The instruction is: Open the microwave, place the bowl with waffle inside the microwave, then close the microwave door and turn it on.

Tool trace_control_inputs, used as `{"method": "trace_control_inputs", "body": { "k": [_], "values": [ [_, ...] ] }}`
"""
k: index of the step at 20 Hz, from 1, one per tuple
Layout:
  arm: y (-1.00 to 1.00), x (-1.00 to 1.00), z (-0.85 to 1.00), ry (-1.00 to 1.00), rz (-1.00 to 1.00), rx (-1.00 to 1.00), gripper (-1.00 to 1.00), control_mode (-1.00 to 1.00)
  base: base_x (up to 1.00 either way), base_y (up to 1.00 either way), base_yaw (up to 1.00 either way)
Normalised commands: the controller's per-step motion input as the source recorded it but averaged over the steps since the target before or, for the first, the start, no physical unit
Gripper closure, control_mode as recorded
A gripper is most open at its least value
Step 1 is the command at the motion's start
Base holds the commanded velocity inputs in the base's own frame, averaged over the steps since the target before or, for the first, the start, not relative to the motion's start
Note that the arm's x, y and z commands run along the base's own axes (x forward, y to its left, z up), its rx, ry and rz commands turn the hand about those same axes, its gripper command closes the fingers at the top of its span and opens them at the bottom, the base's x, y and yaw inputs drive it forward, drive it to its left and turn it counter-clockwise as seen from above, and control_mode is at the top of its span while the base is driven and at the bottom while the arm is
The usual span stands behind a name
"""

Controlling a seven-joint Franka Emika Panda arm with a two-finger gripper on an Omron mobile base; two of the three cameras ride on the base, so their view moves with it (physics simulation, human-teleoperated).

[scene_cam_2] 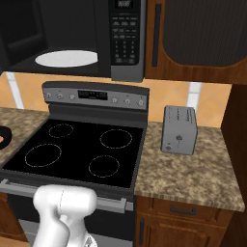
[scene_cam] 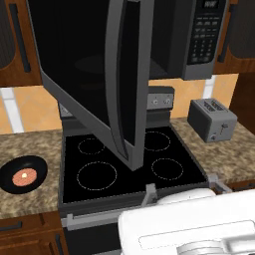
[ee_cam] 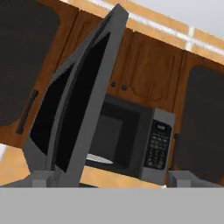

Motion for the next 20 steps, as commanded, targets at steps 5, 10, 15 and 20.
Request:
{"method": "trace_control_inputs", "body": {
  "k": [5, 10, 15, 20],
  "values": [
    [-0.43, -0.34, 0.0, 0.1, 0.71, 0.0, -1.0, -1.0, 0.0, 0.0, 0.0],
    [-0.41, 0.16, 0.0, 0.18, 0.66, 0.03, -1.0, -1.0, 0.0, 0.0, 0.0],
    [-0.48, 0.78, 0.0, 0.23, 0.5, 0.16, -1.0, -1.0, 0.0, 0.0, 0.0],
    [-0.45, 0.84, 0.0, 0.18, 0.53, 0.15, -1.0, -1.0, 0.0, 0.0, 0.0]
  ]
}}
